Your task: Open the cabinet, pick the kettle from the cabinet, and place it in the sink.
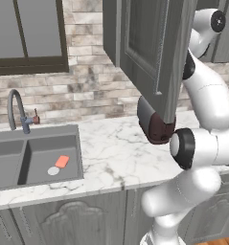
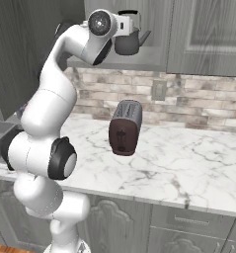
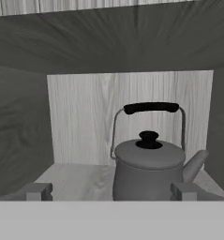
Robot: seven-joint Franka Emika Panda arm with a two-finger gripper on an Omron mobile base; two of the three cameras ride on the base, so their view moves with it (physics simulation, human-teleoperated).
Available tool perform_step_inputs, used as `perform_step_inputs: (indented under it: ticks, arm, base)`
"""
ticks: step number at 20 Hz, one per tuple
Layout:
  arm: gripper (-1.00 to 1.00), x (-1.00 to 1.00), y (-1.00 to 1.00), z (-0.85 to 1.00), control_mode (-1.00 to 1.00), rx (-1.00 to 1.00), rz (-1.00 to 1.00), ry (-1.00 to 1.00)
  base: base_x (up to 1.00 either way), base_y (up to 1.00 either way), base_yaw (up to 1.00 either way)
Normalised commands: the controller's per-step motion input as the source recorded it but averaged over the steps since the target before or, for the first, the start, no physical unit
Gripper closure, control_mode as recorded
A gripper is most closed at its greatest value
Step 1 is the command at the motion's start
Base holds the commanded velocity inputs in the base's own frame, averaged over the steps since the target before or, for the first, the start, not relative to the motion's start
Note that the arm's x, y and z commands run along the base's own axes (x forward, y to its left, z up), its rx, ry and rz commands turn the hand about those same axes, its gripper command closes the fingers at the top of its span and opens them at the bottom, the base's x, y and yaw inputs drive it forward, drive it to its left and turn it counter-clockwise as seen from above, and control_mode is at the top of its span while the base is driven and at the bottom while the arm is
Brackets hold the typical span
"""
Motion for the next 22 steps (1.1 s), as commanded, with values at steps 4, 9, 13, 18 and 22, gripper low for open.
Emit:
perform_step_inputs:
  ticks: [4,9,13,18,22]
  arm:
    - [-1.00,0.41,-0.13,0.11,-1.00,0.00,0.00,0.00]
    - [-1.00,0.38,-0.10,0.13,-1.00,-0.01,0.00,0.00]
    - [-1.00,0.34,0.00,0.02,-1.00,0.00,0.00,0.00]
    - [-1.00,0.31,0.01,0.00,-1.00,0.00,0.00,0.00]
    - [-1.00,0.30,0.00,-0.03,-1.00,0.00,0.00,0.00]
  base:
    - [0.00,0.00,0.00]
    - [0.00,0.00,0.00]
    - [0.00,0.00,0.00]
    - [0.00,0.00,0.00]
    - [0.00,0.00,0.00]
